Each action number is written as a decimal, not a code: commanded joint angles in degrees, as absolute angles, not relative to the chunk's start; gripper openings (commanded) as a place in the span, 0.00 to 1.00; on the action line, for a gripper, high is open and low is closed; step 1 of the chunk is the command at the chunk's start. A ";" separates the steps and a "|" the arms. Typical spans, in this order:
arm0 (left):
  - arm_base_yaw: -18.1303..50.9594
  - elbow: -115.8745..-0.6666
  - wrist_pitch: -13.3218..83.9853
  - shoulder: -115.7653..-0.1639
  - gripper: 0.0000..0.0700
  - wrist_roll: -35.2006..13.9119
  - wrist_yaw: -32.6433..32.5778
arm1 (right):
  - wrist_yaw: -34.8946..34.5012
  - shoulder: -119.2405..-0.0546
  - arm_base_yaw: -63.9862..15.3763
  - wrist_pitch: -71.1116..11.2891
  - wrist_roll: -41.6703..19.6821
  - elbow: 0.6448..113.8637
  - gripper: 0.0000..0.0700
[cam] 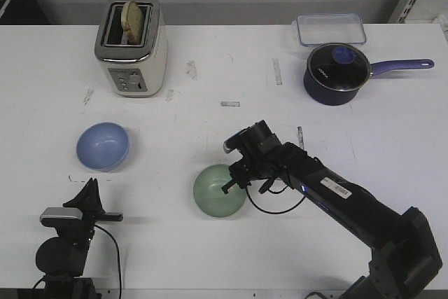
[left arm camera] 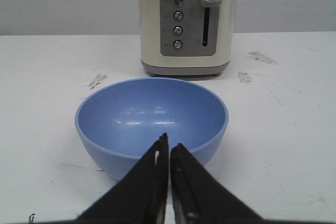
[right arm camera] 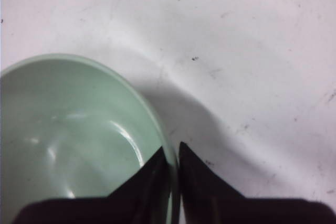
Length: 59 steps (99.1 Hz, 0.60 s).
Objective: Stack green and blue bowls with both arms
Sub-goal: 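Carry the green bowl with the right gripper toward the table center, then release the green bowl and retract the right gripper to rest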
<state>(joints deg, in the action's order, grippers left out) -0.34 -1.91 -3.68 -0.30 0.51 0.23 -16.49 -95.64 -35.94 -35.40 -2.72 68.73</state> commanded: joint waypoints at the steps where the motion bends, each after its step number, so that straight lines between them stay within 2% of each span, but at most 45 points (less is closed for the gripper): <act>1: -0.36 -0.71 -4.40 -0.19 0.00 0.40 0.45 | -16.69 -97.12 -36.42 -35.22 -1.76 69.38 0.35; 6: -0.36 -0.71 -4.40 -0.19 0.00 0.40 0.45 | -16.69 -97.03 -36.40 -35.24 -1.69 69.45 0.55; 12: -0.36 -0.71 -4.40 -0.19 0.00 0.40 0.45 | -16.67 -96.55 -36.34 -35.24 -1.67 69.49 0.67; 17: -0.36 -0.71 -4.40 -0.19 0.00 0.40 0.45 | -16.64 -95.92 -36.32 -35.24 -1.65 69.65 0.71; 49: -0.36 -0.71 -4.40 -0.19 0.00 0.43 0.43 | -16.27 -87.64 -32.77 -38.15 0.12 76.79 0.69; 55: -0.36 -0.71 -4.40 -0.19 0.00 0.43 0.43 | -15.79 -85.36 -30.63 -38.15 0.10 77.91 0.60; 58: -0.36 -0.71 -4.40 -0.19 0.00 0.40 0.43 | -15.22 -84.07 -29.34 -38.15 0.08 78.13 0.51; 59: -0.36 -0.71 -4.40 -0.19 0.00 0.43 0.40 | -14.81 -83.35 -28.69 -38.15 0.10 78.13 0.45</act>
<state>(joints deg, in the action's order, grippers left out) -0.34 -1.91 -3.68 -0.30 0.51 0.23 -16.21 -85.06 -30.79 -38.06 -0.71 77.17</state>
